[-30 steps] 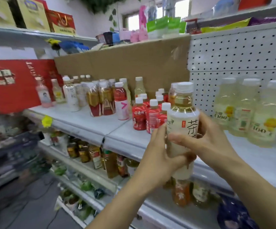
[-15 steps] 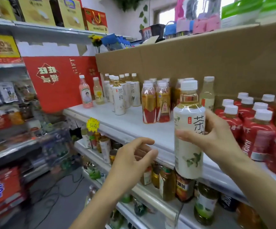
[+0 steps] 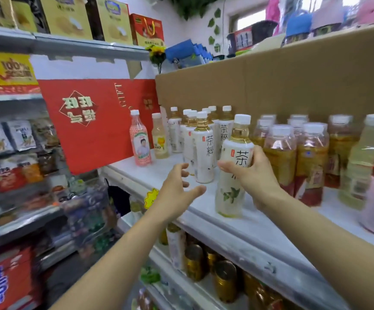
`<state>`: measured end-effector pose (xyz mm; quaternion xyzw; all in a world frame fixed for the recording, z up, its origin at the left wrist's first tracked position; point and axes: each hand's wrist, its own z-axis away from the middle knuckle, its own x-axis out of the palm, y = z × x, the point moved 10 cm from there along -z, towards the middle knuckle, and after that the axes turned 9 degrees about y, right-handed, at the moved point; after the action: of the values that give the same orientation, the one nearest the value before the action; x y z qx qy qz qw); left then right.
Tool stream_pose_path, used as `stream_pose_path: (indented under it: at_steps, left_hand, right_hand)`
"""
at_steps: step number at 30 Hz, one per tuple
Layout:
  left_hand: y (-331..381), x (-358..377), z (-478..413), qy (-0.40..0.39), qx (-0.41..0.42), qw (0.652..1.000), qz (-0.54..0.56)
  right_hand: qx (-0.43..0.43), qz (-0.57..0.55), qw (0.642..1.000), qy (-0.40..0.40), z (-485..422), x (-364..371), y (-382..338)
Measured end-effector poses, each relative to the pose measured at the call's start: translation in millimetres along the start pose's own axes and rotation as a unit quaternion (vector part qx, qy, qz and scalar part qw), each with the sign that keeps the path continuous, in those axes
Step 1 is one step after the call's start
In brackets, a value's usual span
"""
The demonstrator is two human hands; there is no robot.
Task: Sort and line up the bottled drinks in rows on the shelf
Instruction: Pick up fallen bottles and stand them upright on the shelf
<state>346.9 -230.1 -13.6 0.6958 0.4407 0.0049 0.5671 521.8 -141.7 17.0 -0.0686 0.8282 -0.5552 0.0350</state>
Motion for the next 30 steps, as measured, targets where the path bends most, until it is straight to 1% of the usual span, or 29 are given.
stream_pose_path:
  at_steps: [4,10,14,20,24,27,29,30]
  left_hand:
    - [-15,14,-47,-0.002,0.014,1.0,0.017]
    - [-39,38,-127,0.014,0.026,0.999,0.024]
    - [-51,61,-163,-0.024,0.042,0.998,0.029]
    - [-63,68,-189,-0.04,0.081,0.995,0.046]
    - [-68,63,-196,-0.096,0.101,0.989,0.047]
    - [-68,43,-193,-0.13,0.147,0.979,0.06]
    - [-65,13,-191,-0.109,0.21,0.969,0.064]
    - [-64,-7,-191,-0.076,0.251,0.963,0.059]
  right_hand:
    - [-0.01,0.044,0.998,0.04,-37,25,21]
    - [-0.01,0.069,0.992,0.103,-84,45,38]
    - [-0.006,0.101,0.985,0.139,-101,49,48]
    - [-0.005,0.123,0.977,0.175,-113,66,58]
    - [-0.006,0.141,0.972,0.186,-109,78,58]
    - [-0.004,0.156,0.966,0.205,-100,85,52]
    - [-0.037,0.206,0.944,0.255,-91,85,37]
    - [-0.071,0.232,0.927,0.285,-85,87,25]
